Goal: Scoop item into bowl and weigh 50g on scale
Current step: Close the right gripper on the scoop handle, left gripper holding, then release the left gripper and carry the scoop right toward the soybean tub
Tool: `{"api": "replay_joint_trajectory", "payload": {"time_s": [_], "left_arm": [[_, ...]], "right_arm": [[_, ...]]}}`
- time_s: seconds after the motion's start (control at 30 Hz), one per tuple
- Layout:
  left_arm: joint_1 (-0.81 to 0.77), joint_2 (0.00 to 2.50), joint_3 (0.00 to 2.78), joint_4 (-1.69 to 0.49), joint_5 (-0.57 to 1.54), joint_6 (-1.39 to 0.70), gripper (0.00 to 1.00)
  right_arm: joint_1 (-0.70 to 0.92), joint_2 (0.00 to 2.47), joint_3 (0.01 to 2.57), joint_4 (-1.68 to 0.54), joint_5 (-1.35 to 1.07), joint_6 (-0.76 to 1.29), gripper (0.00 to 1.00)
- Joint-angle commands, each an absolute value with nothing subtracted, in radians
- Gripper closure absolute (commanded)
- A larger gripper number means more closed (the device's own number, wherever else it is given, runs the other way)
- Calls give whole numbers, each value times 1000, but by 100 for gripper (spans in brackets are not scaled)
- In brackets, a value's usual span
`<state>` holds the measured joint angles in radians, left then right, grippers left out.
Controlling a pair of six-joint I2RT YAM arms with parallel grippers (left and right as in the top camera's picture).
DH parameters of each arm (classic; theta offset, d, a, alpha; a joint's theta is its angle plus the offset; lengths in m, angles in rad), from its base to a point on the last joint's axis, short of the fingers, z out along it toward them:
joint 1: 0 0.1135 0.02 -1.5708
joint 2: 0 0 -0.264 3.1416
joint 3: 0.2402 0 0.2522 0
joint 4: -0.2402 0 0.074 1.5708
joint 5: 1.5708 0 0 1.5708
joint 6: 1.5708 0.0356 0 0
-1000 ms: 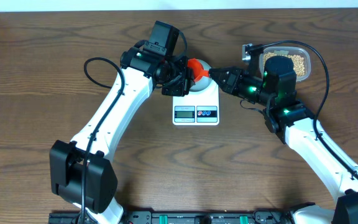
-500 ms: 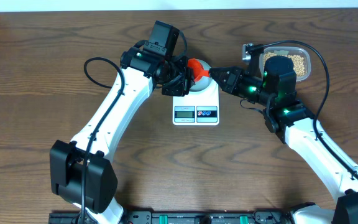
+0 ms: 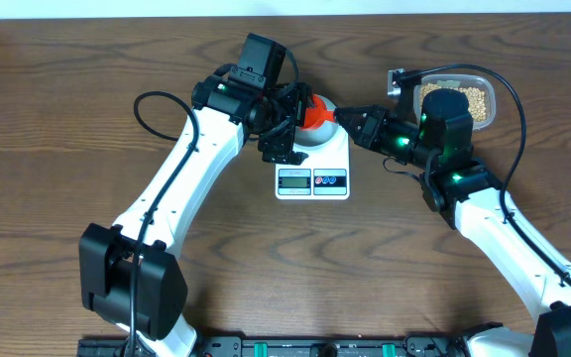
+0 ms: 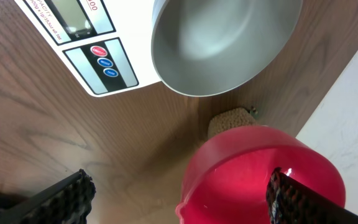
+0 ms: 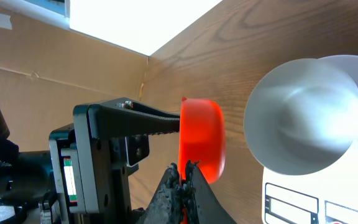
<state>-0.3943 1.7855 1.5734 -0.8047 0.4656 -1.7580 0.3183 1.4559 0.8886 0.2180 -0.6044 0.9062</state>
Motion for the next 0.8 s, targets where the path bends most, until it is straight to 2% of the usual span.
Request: {"api": "replay_joint_trajectory", "payload": {"time_s": [0.0, 0.33, 0.77], "left_arm": [[-380, 1767, 1579, -809, 461, -1763, 10], [-327, 1670, 1579, -801, 459, -1672, 8], [-247, 1562, 1579, -807, 459, -1384, 7]], "right_arm": [[328, 1460, 904, 220, -593, 905, 99], [318, 1460, 904, 216, -582, 904, 99], [225, 1459, 905, 217, -688, 876, 99]]}}
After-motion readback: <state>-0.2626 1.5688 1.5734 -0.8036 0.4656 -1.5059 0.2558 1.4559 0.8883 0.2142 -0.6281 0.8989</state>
